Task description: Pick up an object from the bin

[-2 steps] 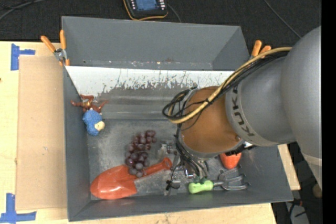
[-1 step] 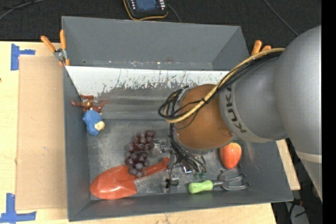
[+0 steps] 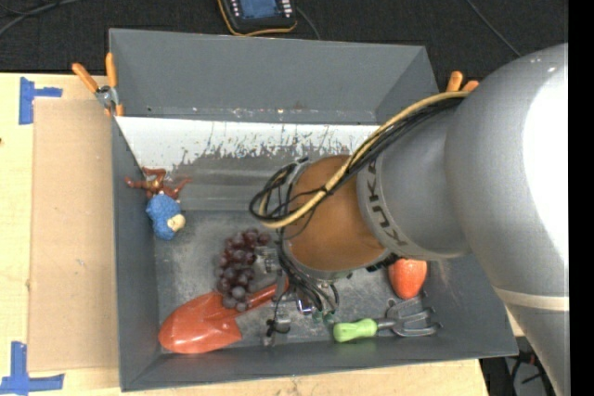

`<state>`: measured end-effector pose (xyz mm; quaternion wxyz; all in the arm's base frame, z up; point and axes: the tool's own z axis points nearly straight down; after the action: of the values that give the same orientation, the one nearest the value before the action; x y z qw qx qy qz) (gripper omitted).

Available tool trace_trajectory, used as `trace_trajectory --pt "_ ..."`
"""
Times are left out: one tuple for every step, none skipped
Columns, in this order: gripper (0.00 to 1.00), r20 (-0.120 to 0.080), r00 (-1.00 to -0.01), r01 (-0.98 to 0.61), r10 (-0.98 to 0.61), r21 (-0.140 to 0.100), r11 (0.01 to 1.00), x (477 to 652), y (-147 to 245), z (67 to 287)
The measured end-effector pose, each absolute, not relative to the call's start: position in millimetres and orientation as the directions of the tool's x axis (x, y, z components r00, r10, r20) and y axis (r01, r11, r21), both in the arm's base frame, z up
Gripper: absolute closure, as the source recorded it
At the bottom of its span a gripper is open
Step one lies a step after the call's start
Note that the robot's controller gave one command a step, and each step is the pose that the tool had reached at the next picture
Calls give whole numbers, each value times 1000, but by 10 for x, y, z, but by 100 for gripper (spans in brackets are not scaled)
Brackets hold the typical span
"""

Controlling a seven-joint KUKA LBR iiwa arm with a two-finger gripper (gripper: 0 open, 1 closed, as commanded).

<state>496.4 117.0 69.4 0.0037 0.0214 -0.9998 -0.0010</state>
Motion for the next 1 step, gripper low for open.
trace_trajectory --pt "100 12 -992 -127 -127 0 992 4811 1123 721"
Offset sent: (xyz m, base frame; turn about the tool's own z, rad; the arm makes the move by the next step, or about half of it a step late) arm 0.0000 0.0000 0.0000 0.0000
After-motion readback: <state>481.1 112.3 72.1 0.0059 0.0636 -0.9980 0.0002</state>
